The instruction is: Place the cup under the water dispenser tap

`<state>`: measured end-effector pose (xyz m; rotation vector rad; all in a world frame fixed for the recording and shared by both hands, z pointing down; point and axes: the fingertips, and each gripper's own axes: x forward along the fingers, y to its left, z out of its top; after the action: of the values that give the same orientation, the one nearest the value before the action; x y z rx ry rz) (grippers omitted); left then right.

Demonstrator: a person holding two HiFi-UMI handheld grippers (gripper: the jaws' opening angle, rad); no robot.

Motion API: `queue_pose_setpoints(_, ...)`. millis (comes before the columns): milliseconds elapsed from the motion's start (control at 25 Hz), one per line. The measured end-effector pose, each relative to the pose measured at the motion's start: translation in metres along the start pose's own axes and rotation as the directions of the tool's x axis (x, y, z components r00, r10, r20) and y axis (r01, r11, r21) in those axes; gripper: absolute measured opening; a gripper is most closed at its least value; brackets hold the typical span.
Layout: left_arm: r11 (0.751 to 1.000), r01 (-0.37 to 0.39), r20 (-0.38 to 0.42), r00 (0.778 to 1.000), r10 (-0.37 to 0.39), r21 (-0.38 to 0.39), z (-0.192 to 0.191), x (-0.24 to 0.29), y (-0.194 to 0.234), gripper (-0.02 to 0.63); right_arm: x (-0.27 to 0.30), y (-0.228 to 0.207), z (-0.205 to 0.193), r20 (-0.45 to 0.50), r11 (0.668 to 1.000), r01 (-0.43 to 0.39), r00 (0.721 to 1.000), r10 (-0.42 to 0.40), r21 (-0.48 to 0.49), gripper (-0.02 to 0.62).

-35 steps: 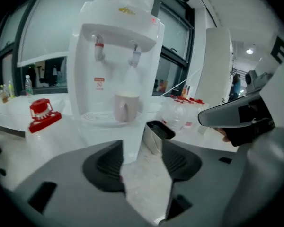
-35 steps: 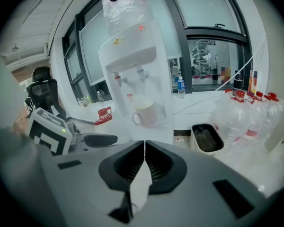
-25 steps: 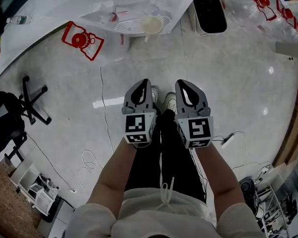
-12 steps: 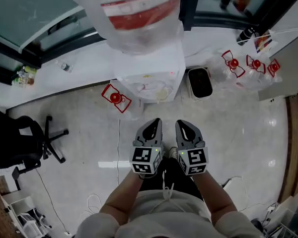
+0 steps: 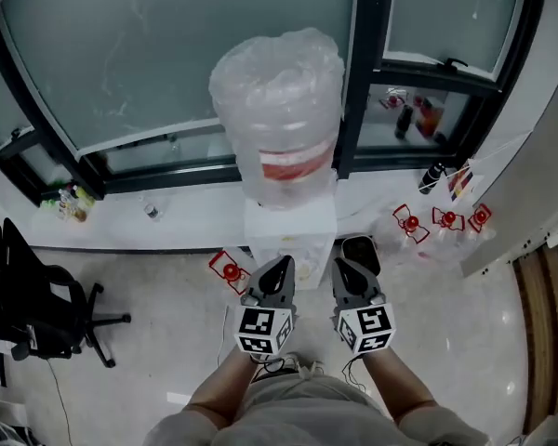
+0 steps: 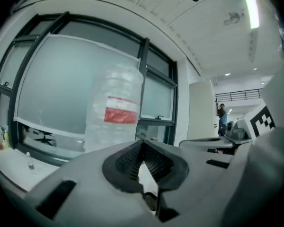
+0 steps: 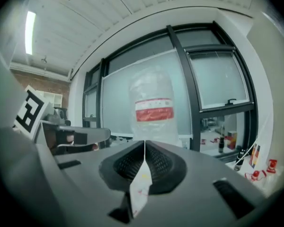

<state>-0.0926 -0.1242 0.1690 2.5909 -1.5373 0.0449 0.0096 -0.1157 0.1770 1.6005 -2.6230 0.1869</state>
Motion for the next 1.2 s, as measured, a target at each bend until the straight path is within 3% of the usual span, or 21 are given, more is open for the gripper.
queue_pose_setpoints(240,0.997,0.014,0.176,0.984,-0.027,0.078,0.096,-0.009,-0.005,0.018,-0.007,0.010,0.079,0.092,0.996,-0.028,0.995,0.035,-0.080,0.029)
queue_pose_setpoints(440,0.994,-0.010,0.249,0.968,-0.018,0.113,0.138,-0.020,-0.003,0.018,-0.015,0.008,0.123,0.161,0.995,-0.004,0.987,0.021,-0.104,0.029)
queue_pose_setpoints(1200,0.997,-0.011,0.251,0.968,-0.008,0.074,0.152,-0.016,0.004,0.018,-0.005,0.018,0.132,0.164,0.992,0.006,0.986,0.015,-0.128,0.028)
